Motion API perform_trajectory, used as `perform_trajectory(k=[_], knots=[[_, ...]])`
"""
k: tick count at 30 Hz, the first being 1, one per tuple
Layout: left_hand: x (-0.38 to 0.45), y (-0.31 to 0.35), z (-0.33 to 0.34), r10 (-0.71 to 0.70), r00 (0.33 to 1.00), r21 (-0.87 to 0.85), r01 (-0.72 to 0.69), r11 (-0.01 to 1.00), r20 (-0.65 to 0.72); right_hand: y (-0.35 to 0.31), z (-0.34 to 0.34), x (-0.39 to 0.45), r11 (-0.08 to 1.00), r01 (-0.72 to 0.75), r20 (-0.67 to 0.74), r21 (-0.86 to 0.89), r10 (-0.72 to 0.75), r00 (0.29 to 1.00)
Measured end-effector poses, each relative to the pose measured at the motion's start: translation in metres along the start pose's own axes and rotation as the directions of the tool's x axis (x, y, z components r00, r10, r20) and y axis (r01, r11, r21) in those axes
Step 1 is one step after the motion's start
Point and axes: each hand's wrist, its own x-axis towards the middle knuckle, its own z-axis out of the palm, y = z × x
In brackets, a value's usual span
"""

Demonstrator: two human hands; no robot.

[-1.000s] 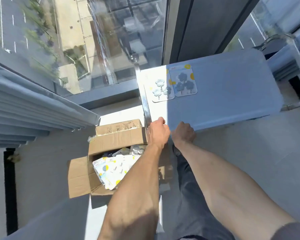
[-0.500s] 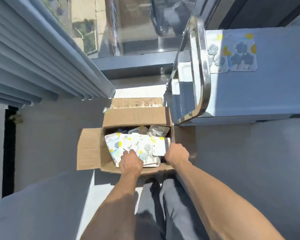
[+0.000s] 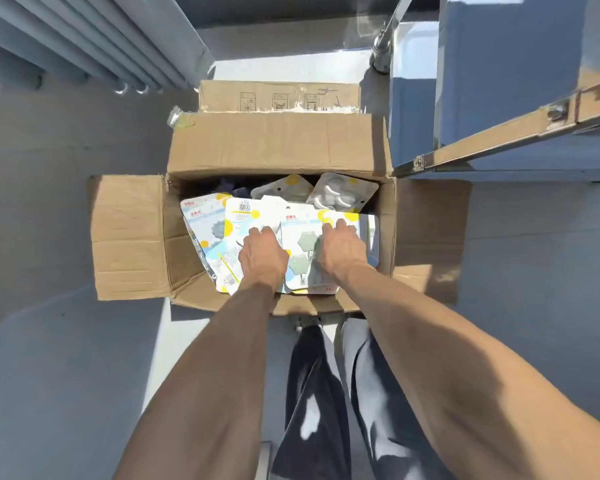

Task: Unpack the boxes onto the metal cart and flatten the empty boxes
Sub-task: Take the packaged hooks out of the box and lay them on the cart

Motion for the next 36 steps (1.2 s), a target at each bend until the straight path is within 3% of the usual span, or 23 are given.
perform_trajectory(k=[6,11,18,25,31,36], knots=[[0.029,-0.004,0.045,-0.089,0.996,-0.003,0.089,0.996,0.012,0.001,0.035,0.029,0.967,0.231,-0.065,-0.111,-0.239,0.969],[0.023,-0.007,0.055,-0.098,0.993,0.004,0.099,0.995,-0.073,-0.002,0.065,0.015,0.995,0.097,0.053,-0.028,-0.095,0.994],[0.041,-0.001,0.048,-0.067,0.925,-0.035,0.057,0.998,-0.373,-0.008,0.061,0.025,0.999,-0.017,-0.07,0.033,0.019,0.997],[0.062,-0.006,0.049,0.145,0.968,0.228,-0.097,0.969,-0.207,-0.011,0.065,0.025,0.975,-0.16,0.0,0.157,0.162,0.987],[0.035,-0.021,0.061,-0.062,0.981,0.091,0.08,0.993,-0.186,-0.014,0.061,0.008,0.965,-0.148,-0.071,0.218,0.167,0.983],[0.002,-0.028,0.073,-0.051,0.994,0.061,0.057,0.996,-0.101,-0.021,0.05,-0.009,0.835,-0.142,-0.255,0.531,0.317,0.913]])
